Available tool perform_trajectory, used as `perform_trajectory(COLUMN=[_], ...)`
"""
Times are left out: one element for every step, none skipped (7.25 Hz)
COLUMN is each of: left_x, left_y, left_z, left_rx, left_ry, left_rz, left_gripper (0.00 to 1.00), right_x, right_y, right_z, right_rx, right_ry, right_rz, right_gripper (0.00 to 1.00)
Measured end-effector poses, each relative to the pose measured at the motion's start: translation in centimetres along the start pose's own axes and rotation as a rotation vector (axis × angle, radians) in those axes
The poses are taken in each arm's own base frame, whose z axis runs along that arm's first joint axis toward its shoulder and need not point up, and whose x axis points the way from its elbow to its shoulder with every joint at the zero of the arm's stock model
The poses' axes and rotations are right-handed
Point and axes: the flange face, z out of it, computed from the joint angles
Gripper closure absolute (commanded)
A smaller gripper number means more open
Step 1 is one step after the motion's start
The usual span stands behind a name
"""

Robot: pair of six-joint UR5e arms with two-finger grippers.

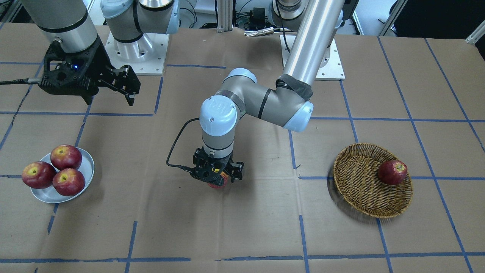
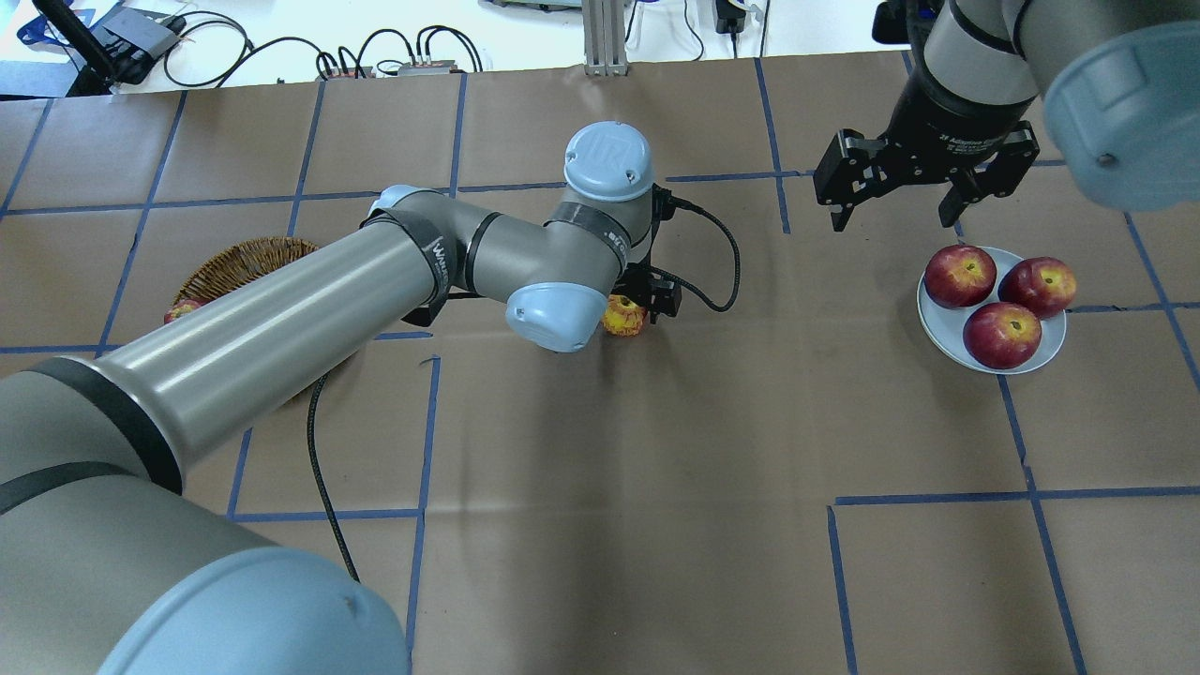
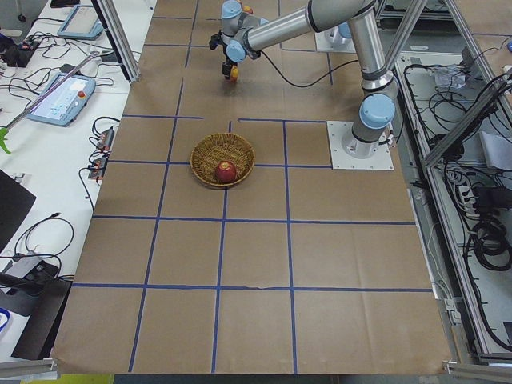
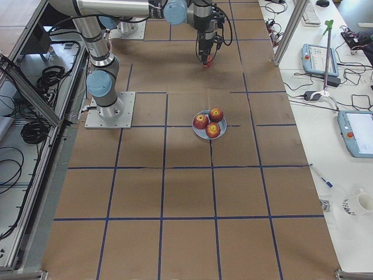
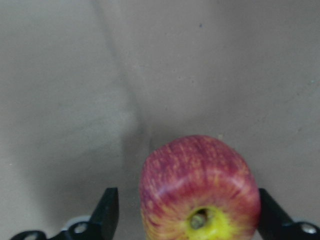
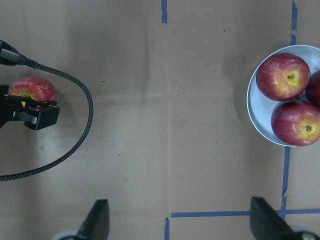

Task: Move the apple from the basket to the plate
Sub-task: 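Carry the apple toward the table center and set it down with the left gripper, then open the left gripper and raise it back above the basket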

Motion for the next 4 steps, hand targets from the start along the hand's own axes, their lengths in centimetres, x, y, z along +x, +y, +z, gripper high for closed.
perform_trajectory(left_x=[-0.2,-0.6,-1.5,-3.7], left_y=[-0.3,-0.3,0.0,0.6], left_z=[-1.6,-4.0,-6.8,-10.0], left_rx=[0.013,0.018,0.011,-0.002], left_ry=[0.0,0.0,-0.001,-0.003], left_rz=[-0.004,-0.008,-0.001,0.027], left_gripper=[0.01,0.01,0.01,0.01], right_x=[0.0,0.0,0.0,-0.1], right_y=[0.0,0.0,0.0,0.0], right_z=[0.0,0.0,0.0,-0.1], right_rx=[0.0,0.0,0.001,0.004], right_ry=[0.0,0.0,0.0,0.0], right_rz=[0.0,0.0,0.0,-0.001], right_gripper=[0.0,0.0,0.0,0.0])
